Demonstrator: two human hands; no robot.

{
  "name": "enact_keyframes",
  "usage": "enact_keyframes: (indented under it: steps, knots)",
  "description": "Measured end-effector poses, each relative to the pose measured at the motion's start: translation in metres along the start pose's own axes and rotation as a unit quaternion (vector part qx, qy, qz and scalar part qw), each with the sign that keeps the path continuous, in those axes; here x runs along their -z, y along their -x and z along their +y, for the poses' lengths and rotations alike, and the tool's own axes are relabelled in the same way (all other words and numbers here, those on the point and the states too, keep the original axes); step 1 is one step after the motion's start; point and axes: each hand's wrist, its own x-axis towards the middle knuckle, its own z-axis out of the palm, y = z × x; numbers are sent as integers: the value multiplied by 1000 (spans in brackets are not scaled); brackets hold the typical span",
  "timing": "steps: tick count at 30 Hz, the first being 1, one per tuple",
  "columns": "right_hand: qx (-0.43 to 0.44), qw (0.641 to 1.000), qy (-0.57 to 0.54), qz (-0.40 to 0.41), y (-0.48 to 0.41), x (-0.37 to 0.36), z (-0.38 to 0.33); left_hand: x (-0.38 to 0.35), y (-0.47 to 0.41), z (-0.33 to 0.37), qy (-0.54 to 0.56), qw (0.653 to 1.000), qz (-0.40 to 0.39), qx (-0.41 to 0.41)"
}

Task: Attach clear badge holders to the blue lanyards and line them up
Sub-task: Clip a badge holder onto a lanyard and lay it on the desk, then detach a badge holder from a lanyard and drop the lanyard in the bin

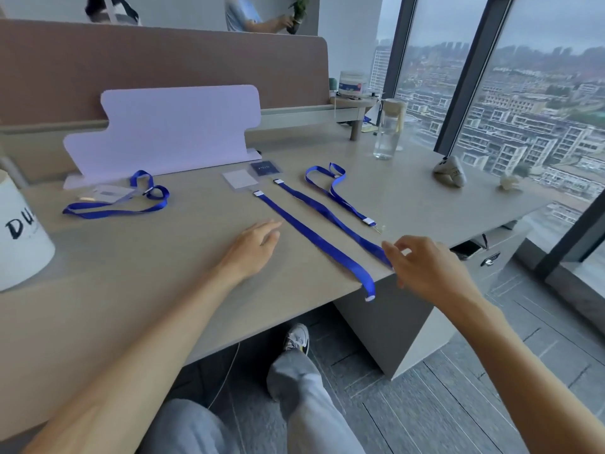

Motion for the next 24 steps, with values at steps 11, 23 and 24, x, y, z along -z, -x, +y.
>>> enact_keyframes:
  steps: [11, 23, 24]
  knots:
    - [135, 988, -63, -50, -55, -83, -126, 41, 14, -43, 116, 988, 95, 42]
    - [214, 969, -73, -103, -98, -184, -242, 108, 6, -136, 14, 975, 190, 118]
    - [217, 968, -75, -106, -101, -190, -248, 112, -2, -144, -25, 974, 189, 124]
